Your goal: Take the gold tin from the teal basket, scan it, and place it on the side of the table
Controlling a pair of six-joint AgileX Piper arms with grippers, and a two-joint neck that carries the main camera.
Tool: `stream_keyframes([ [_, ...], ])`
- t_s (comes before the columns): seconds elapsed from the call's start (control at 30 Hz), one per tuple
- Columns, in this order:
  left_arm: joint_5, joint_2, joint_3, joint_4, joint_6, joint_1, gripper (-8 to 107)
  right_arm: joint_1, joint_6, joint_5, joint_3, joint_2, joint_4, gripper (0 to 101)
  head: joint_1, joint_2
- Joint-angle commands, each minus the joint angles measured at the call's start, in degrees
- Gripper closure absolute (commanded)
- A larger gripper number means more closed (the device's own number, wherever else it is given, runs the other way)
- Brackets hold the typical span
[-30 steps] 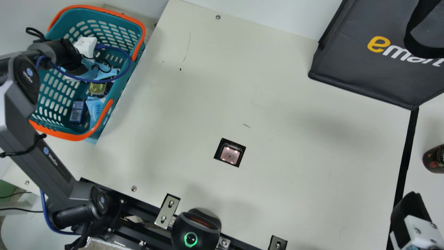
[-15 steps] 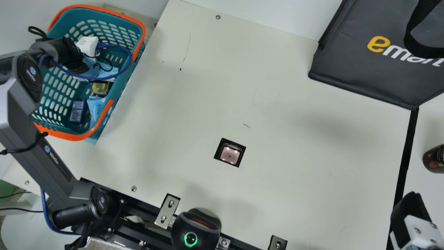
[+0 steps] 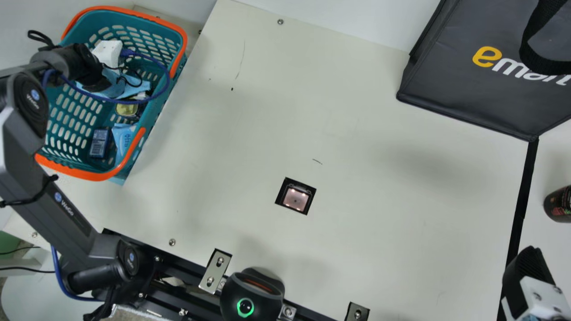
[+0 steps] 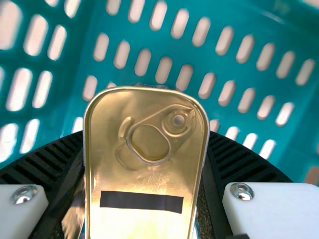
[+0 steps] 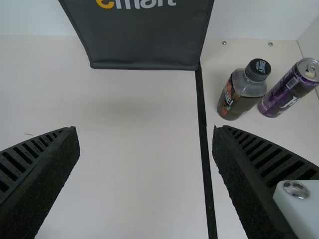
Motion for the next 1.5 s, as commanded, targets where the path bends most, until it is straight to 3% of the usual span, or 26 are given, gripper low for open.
stream_keyframes([
  [0.0,0.17,-2.08,0.77,0.42,-0.76,-0.15,107,0.00,0.00,0.00,0.00,0.00,0.00,6,-1.66,0.14],
  [0.93,11.56,-33.64,8.37,2.13,-10.40,0.43,107,0.00,0.00,0.00,0.00,0.00,0.00,6,-1.66,0.14],
  [1.47,17.18,-45.97,10.72,4.32,-17.20,-7.80,107,0.00,0.00,0.00,0.00,0.00,0.00,6,-1.66,0.14],
])
